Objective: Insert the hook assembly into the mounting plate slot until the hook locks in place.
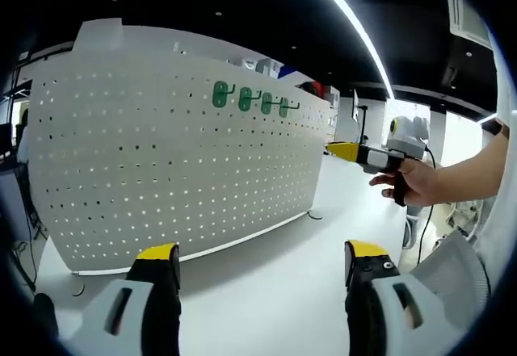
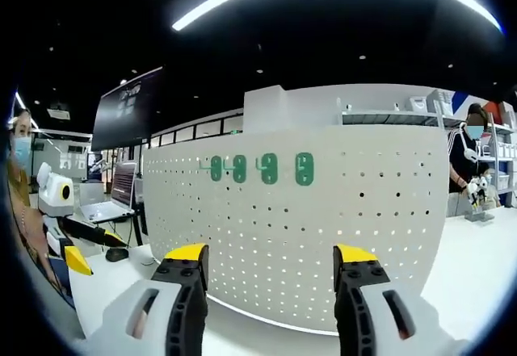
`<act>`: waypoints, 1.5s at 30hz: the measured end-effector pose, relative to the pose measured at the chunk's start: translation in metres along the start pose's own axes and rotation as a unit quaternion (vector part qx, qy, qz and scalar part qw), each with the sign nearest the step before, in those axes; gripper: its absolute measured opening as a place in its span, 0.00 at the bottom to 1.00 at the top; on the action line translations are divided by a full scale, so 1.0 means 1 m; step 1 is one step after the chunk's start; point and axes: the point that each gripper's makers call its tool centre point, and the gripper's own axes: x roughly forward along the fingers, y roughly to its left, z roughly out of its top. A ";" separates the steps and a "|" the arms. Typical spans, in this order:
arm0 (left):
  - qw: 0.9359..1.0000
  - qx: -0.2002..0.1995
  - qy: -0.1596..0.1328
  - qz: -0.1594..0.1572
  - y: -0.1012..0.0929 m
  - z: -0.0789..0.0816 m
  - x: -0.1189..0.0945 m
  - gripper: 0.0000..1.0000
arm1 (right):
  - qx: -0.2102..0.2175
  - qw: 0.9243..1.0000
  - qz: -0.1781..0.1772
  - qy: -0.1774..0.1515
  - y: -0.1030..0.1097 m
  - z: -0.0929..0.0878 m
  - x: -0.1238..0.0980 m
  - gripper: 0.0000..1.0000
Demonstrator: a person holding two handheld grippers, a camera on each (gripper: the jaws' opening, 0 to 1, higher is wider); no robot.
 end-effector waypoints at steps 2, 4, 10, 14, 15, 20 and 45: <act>1.000 0.001 0.000 0.001 0.000 0.000 0.000 0.86 | 0.003 1.000 0.002 0.002 0.002 -0.002 -0.004 0.62; 1.000 0.004 -0.001 0.001 0.000 0.001 -0.001 0.86 | 0.003 1.000 0.002 0.003 0.003 -0.005 -0.007 0.63; 1.000 0.006 0.000 0.002 0.001 0.000 -0.003 0.86 | 0.004 1.000 0.011 0.008 0.009 -0.010 -0.018 0.65; 1.000 0.008 0.000 0.003 0.002 -0.001 -0.004 0.86 | 0.006 1.000 0.008 0.013 0.009 -0.014 -0.026 0.65; 1.000 0.008 0.001 0.003 0.002 -0.001 -0.004 0.86 | 0.005 1.000 0.008 0.016 0.010 -0.016 -0.027 0.65; 1.000 0.007 -0.004 0.005 0.002 0.000 -0.006 0.87 | 0.009 1.000 0.002 0.015 0.009 -0.019 -0.036 0.66; 0.999 0.036 -0.022 0.030 0.007 0.001 -0.027 0.93 | 0.031 0.999 -0.009 0.030 0.018 -0.038 -0.077 0.66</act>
